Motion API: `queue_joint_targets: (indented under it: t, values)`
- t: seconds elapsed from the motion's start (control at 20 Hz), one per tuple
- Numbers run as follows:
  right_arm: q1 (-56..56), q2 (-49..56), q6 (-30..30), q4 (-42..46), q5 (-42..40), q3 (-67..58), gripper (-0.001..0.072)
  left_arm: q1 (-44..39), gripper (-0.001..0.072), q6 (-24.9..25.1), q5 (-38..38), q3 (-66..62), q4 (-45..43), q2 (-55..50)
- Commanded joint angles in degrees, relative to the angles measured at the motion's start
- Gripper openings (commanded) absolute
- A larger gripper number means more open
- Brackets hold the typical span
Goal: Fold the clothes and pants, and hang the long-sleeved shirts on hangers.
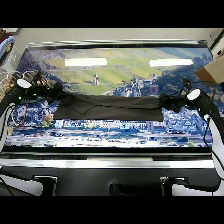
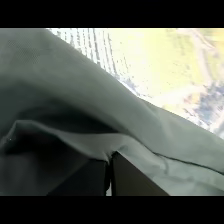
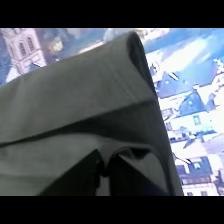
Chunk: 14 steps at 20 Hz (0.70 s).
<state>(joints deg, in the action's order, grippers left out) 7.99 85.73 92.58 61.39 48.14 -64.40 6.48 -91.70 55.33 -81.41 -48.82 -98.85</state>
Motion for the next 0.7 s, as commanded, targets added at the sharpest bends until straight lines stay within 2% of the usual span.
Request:
queue_joint_targets:
  t: [0.0, 0.05, 0.1, 0.15, 0.25, 0.35, 0.4, 0.45, 0.5, 0.65]
  values:
    - [0.1, 1.4, -0.4, -3.1, 1.0, -0.2, 0.0268, -0.5, 0.0202, 0.5, -1.2, -0.6, -0.3, -2.2]
    - [0.9, 1.0, -0.4, -3.5, 4.2, -1.1, 0.0338, -0.4, 0.0313, 0.5, -0.6, -1.2, -0.4, -2.0]
    - [2.3, 0.8, -0.4, -4.0, 8.4, -2.7, 0.0401, -0.1, 0.0493, 0.4, 0.5, -2.4, -1.0, -1.7]
    - [4.5, 0.7, -0.9, -4.2, 13.3, -4.7, 0.0526, 0.1, 0.0582, 0.4, 2.3, -4.2, -2.1, -1.6]
    - [9.8, 0.8, -2.4, -5.4, 17.8, -7.2, 0.0571, 0.3, 0.0583, 0.4, 6.8, -9.4, -5.7, -1.0]
    - [14.8, 2.5, -4.1, -11.1, 19.0, -7.3, 0.0588, 0.0, 0.0585, 0.2, 11.0, -15.2, -11.0, 0.2]
    - [16.7, 4.5, -6.4, -15.6, 20.7, -7.3, 0.0611, -0.2, 0.0630, -0.1, 12.3, -17.7, -13.6, 1.0]
    - [17.5, 6.6, -9.0, -19.3, 22.3, -7.3, 0.0618, -0.6, 0.0632, -1.0, 13.3, -19.9, -16.2, 1.9]
    - [17.5, 8.7, -11.2, -21.6, 23.2, -7.3, 0.0630, -1.1, 0.0692, -1.4, 14.3, -21.8, -18.3, 2.8]
    - [15.3, 13.2, -15.1, -22.1, 22.9, -7.3, 0.0631, -2.3, 0.0700, -1.6, 17.4, -25.5, -22.8, 5.1]
